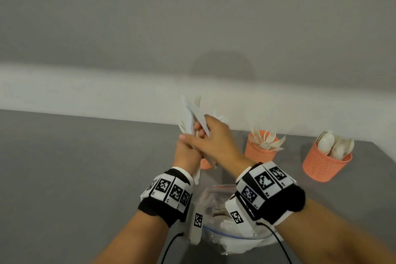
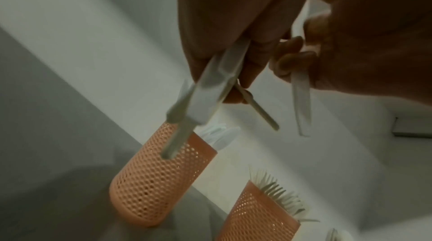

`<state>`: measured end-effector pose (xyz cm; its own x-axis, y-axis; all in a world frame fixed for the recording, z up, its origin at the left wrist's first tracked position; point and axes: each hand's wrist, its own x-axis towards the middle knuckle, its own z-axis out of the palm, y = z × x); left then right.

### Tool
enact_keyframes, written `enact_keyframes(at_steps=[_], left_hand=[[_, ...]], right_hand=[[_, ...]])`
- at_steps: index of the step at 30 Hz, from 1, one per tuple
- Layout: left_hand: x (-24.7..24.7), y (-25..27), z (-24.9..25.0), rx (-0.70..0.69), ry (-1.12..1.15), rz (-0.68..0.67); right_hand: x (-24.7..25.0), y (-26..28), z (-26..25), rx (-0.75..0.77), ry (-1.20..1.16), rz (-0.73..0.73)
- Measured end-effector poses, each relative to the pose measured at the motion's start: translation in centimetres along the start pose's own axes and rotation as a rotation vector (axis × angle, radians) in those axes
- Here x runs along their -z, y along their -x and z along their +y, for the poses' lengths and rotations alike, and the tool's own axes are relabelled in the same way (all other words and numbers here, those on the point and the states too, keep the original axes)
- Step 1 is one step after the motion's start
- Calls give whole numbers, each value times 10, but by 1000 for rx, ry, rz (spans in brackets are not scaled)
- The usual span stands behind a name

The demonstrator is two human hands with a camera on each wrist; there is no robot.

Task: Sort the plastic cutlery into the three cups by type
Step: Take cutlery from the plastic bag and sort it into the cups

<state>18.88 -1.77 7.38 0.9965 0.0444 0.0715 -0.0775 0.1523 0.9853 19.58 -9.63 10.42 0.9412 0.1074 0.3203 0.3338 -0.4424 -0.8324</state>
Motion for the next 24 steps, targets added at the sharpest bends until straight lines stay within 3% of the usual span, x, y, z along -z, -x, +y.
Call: enact_keyframes(at_steps=[5,11,17,24], left_hand=[[3,2,-3,4,-75,-42],[8,0,-10,13,-145,-69],[9,-1,-8,-6,-232,-62],[16,-2,-7,108,84,-243]], right_hand=[[0,-4,8,-48,55,35],[4,-1,14,-192,-78,-41],[3,2,14,-189,-56,-26],[11,-4,25,-306,-204,-127]])
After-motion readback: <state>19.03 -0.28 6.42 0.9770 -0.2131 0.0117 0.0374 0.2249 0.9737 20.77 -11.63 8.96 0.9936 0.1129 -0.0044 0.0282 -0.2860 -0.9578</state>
